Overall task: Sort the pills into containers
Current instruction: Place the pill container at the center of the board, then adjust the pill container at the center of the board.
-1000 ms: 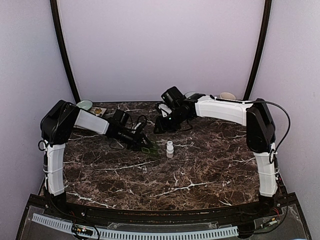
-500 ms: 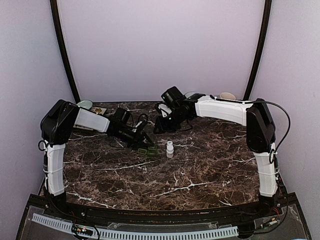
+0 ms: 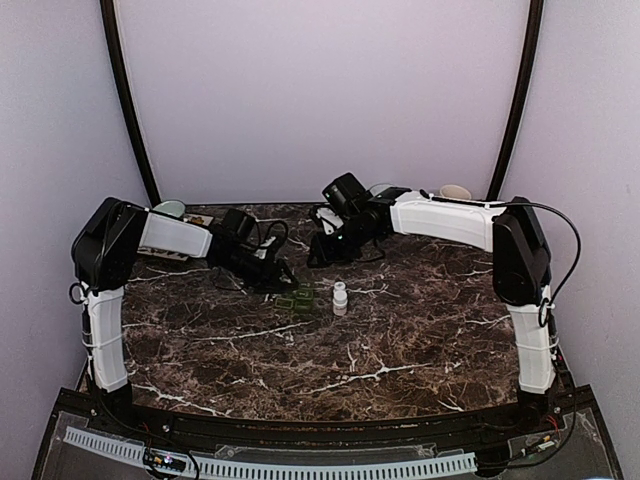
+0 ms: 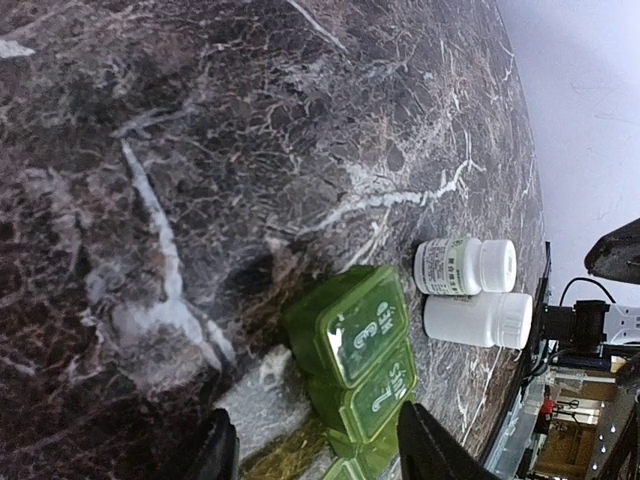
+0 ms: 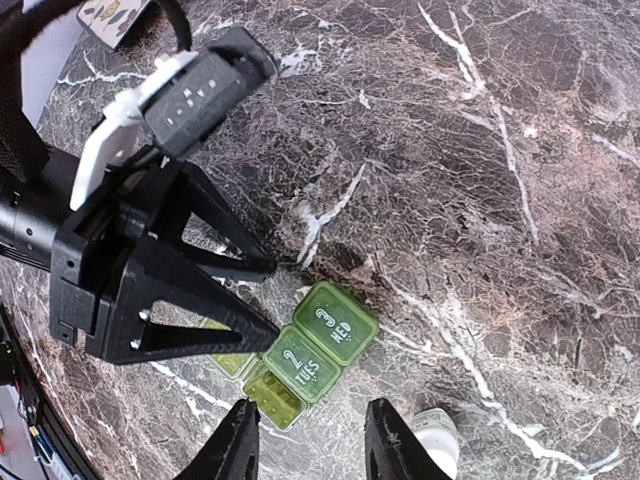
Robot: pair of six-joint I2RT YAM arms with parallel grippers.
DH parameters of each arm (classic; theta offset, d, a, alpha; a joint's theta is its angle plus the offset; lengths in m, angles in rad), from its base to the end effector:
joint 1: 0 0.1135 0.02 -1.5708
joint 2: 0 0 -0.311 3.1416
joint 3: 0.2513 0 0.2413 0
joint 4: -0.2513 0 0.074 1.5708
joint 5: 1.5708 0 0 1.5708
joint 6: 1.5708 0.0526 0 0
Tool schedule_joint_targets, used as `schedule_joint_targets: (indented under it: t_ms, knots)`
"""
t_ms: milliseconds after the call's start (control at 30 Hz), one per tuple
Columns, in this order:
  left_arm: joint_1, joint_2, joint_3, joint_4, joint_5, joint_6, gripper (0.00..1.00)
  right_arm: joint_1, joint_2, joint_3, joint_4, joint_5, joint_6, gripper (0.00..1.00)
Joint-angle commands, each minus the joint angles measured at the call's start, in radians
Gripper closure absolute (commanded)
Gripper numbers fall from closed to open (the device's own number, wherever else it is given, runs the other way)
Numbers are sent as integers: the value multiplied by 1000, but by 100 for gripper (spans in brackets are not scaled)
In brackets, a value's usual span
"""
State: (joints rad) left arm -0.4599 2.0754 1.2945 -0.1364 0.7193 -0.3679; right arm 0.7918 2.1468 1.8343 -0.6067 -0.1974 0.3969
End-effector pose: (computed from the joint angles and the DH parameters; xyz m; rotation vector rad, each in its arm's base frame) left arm 0.3858 -0.2297 0.1737 0.4436 2.5420 -1.2301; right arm 0.3484 0.3676 0.2597 -0.5997 2.5510 0.7103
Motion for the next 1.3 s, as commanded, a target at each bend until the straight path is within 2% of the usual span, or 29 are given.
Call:
schedule_joint_targets:
  t_ms: [0,200,433,700,900,1267]
  knots:
    - [9,-80,8,-52,-75,32,46,-5,-23,-8,11,25,-17,64]
    - [10,-111,13,-67,-124,37,56,-5,-44,-28,8,79,-28,64]
    - [9,-207,-4,-79,-213,10,57,-5,-93,-68,-35,171,-62,64]
    - [-12,-338,-101,-44,-277,-28,59,-1,-172,-152,-62,252,-78,64]
    - [-36,-299,-87,-63,-277,-8,66,10,-190,-160,-102,306,-88,64]
    - [-42,-115,59,-160,-333,48,83,11,-225,-208,-116,358,-75,64]
